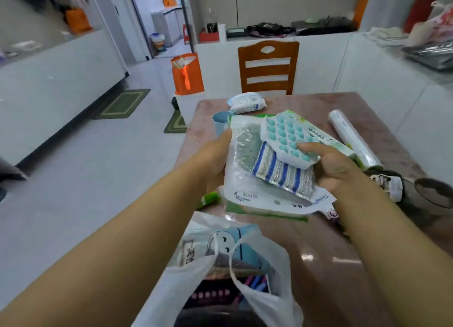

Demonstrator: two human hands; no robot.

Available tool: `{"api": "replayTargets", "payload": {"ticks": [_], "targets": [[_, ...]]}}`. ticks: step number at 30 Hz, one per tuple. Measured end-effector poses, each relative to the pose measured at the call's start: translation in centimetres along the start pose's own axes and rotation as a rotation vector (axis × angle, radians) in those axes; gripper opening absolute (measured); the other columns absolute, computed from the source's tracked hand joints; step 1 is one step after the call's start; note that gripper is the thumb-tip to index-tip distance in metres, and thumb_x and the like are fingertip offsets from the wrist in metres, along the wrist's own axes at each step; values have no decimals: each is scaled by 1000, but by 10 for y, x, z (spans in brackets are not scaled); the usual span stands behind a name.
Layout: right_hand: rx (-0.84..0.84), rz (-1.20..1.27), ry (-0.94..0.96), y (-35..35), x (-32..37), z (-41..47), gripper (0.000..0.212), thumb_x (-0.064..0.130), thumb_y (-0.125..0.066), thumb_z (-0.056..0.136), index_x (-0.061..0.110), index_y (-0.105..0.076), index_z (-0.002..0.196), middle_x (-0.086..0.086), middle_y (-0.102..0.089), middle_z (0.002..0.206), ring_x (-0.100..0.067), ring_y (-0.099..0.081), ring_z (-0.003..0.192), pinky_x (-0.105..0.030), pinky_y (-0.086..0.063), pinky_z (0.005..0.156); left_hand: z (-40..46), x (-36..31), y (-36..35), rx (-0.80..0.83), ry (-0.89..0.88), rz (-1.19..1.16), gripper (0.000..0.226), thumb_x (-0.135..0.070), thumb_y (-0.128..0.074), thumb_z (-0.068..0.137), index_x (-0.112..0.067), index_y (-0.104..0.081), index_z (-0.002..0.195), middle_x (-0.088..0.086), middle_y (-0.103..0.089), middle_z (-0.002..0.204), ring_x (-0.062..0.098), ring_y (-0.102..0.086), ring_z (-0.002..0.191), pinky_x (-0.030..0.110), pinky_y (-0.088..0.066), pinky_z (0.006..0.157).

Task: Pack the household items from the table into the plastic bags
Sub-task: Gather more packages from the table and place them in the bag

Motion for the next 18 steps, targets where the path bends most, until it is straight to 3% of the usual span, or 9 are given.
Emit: {"api": "replayTargets", "payload": {"ticks": [2,4,7,8,10,12,14,17,18], "targets": [[-57,7,64,-5,0,-11,53,2,-66,69,11,-62,121,-12,-74,104,-27,-74,83,-42,-59,59,-18,8,29,-131,81,160,57,-52,-35,97,-5,-64,87,16,-70,88,27,-68,77,33,-59,66],[-109,37,111,-5,-2,-19,40,-1,-61,78,12,-64,117,-10,-76,98,-26,-74,80,-42,-59,55,-39,15,52,-217,119,365,61,-53,-33,97,-2,-60,80,14,-64,75,23,-62,61,26,-55,52],[-146,45,111,-8,-13,-30,34,-1,-59,83,13,-64,113,-10,-76,98,-27,-74,82,-45,-59,55,-67,39,65,-138,186,766,64,-50,-31,98,0,-63,73,14,-65,71,27,-63,63,33,-56,66],[-154,32,106,-10,-18,-34,32,-1,-59,84,13,-65,112,-10,-76,95,-26,-74,80,-45,-60,56,-75,51,63,-64,219,904,64,-49,-28,99,0,-65,79,14,-67,77,29,-65,73,35,-55,74],[-157,-20,103,-16,-25,-42,27,-1,-57,86,12,-64,109,-7,-77,84,-23,-75,72,-42,-60,53,-85,75,55,62,265,1115,53,-39,-23,102,-4,-62,113,17,-66,112,31,-61,106,38,-45,94],[-162,-61,105,-19,-31,-46,25,-2,-56,86,12,-63,106,-6,-76,76,-22,-74,66,-40,-59,49,-94,87,49,73,302,1039,49,-32,-21,104,-8,-45,138,14,-49,143,29,-45,129,36,-32,105],[-177,-60,110,-19,-34,-52,27,-2,-58,85,11,-63,108,-7,-77,78,-24,-74,69,-42,-59,50,-100,98,50,122,346,859,60,-45,-19,102,-6,-51,134,17,-51,141,29,-47,127,37,-32,105],[-198,-33,156,-15,-31,-58,27,-3,-57,85,11,-62,106,-6,-77,77,-23,-74,68,-40,-58,49,-102,101,58,97,344,596,72,-63,-18,94,-9,-64,84,16,-63,84,22,-61,78,32,-42,81],[-194,-36,178,-15,-29,-60,24,-3,-56,85,12,-62,103,-5,-76,75,-21,-74,67,-39,-59,49,-102,100,61,90,352,446,72,-66,-20,92,-9,-62,83,14,-62,72,20,-62,65,31,-46,75]]}}
Point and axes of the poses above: each hand's wrist, its own z-axis towards the middle knuckle, its own y-axis out of the back of the hand, x = y × z, the point moved 6 cm from there along z, towards the middle knuckle
